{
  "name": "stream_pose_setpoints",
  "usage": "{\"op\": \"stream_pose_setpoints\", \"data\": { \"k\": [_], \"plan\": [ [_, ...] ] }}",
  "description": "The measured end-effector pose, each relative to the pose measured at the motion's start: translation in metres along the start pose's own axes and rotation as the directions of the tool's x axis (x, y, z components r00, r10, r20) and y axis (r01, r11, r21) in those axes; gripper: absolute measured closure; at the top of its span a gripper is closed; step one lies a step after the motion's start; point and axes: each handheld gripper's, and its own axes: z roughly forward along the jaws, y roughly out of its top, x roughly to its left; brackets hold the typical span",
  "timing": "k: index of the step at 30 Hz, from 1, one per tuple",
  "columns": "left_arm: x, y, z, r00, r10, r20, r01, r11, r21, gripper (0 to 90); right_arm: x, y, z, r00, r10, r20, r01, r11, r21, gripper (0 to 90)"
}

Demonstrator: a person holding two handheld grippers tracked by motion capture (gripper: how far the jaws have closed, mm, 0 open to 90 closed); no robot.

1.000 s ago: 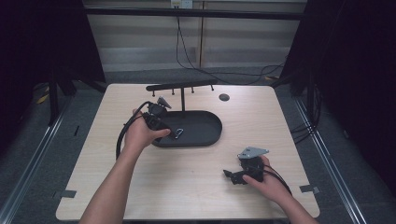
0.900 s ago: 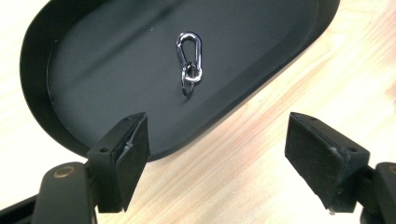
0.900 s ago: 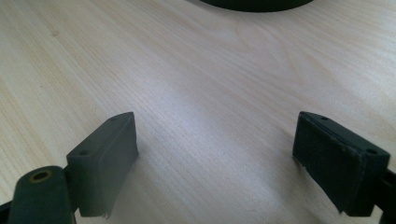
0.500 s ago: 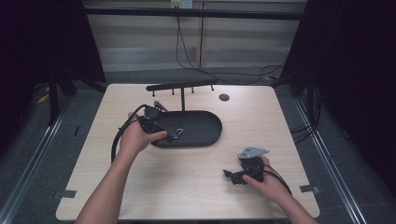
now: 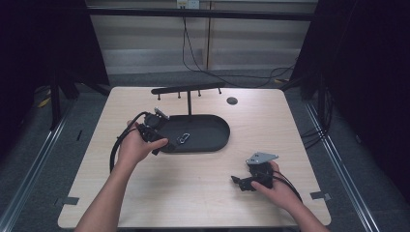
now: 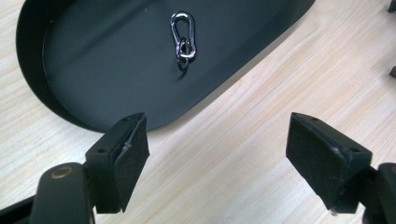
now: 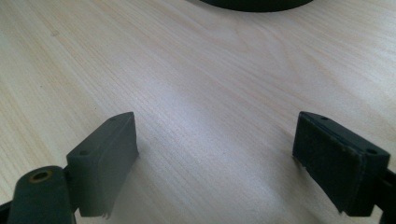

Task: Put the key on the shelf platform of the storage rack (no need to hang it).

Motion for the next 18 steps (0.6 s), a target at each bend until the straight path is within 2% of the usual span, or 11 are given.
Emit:
{"op": "stream_pose_setpoints", "data": {
  "k": [18],
  "plan": [
    [0.003,-0.020,0.001,0.9998,0.019,-0.002,-0.019,0.9998,0.003,22.5,0.000,0.000,0.000,1.0000,0.000,0.000,0.000,1.000,0.000,13.4]
  ]
}}
